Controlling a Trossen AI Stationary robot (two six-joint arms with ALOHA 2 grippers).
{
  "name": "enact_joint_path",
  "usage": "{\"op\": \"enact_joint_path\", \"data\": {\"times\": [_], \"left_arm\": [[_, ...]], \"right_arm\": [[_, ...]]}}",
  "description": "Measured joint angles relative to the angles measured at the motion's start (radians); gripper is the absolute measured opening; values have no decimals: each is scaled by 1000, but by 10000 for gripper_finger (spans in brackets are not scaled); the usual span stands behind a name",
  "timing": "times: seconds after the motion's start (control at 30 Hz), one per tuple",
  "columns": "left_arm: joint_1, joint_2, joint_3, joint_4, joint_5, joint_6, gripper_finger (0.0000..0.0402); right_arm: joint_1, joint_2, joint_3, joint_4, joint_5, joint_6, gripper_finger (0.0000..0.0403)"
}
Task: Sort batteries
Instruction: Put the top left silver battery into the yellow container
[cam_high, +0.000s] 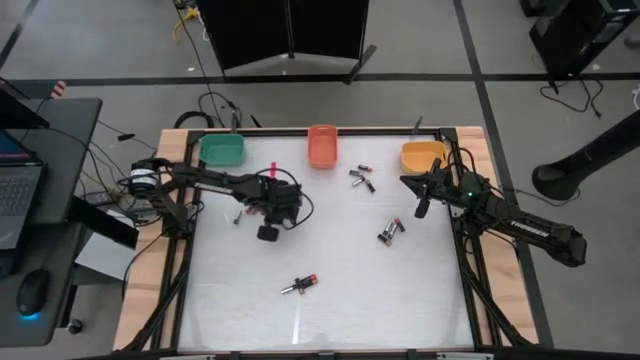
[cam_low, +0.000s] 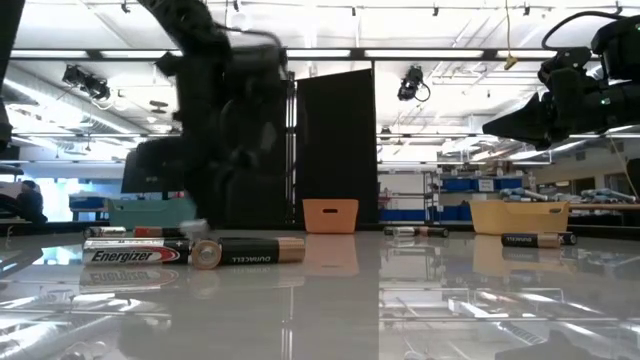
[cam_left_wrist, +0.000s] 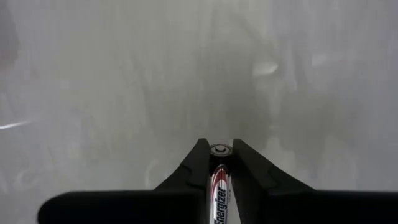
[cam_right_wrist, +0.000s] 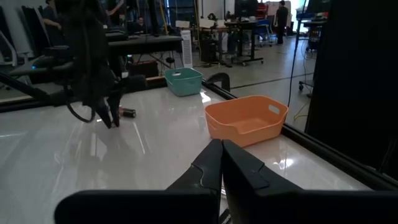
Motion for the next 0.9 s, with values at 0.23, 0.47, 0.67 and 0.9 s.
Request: {"op": "enact_joint_path", "data": {"times": [0.23,0.47,0.67,0.9], "left_arm": [[5,-68,32,154,98,-90,44],[31,-119,21,500,242,-183,44],[56,-96,-72,951,387,-286,44],[90,-94,-191,1371,433,-392,44]], "right_arm": [[0,0,0,0,0,0,22],[0,0,0,0,0,0,22],[0,0,0,0,0,0,22],[0,0,0,10,0,0,22]]}}
